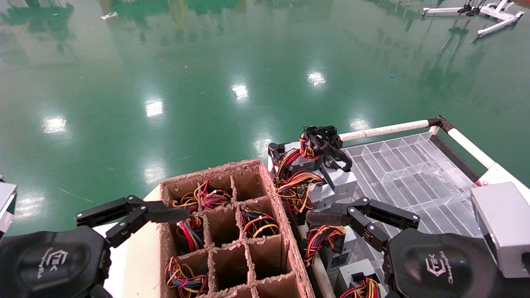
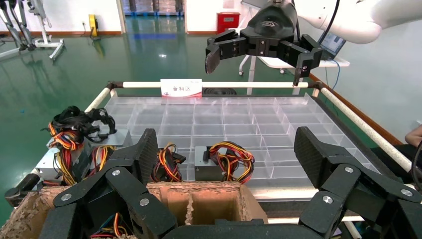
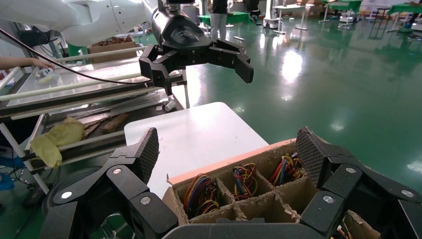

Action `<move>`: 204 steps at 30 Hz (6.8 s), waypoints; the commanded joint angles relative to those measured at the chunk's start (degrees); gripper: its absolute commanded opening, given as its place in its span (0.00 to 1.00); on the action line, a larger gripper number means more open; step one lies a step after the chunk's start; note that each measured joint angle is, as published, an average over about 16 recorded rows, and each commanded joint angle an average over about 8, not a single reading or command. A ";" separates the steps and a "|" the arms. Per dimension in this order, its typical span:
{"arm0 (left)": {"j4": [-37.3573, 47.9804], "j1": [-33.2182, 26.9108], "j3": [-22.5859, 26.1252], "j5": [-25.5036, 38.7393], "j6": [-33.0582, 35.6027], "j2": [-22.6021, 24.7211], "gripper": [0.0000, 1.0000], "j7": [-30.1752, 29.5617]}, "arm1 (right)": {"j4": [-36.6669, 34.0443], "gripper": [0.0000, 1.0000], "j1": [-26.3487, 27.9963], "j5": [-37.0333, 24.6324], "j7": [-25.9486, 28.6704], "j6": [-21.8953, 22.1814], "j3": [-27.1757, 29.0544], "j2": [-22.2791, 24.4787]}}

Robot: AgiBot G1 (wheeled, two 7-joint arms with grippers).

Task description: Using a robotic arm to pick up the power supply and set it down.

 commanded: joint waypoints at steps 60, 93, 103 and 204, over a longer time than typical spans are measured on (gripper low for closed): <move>0.02 -0.01 0.01 0.00 0.00 0.00 0.00 0.01 | -6.04 1.00 11.19 -16.19 -5.52 1.48 -4.82 -3.25; 0.02 -0.02 0.04 -0.02 0.00 -0.01 0.00 0.02 | -50.27 0.00 41.16 -50.93 -39.18 3.81 -23.62 -35.67; 0.02 -0.02 0.05 -0.03 -0.01 -0.01 0.00 0.02 | -60.50 0.00 44.24 -52.29 -44.43 5.67 -24.57 -40.37; 0.02 -0.04 0.12 -0.08 -0.04 -0.04 1.00 0.06 | -61.86 0.00 61.79 -29.36 -25.59 -3.12 -17.62 -29.94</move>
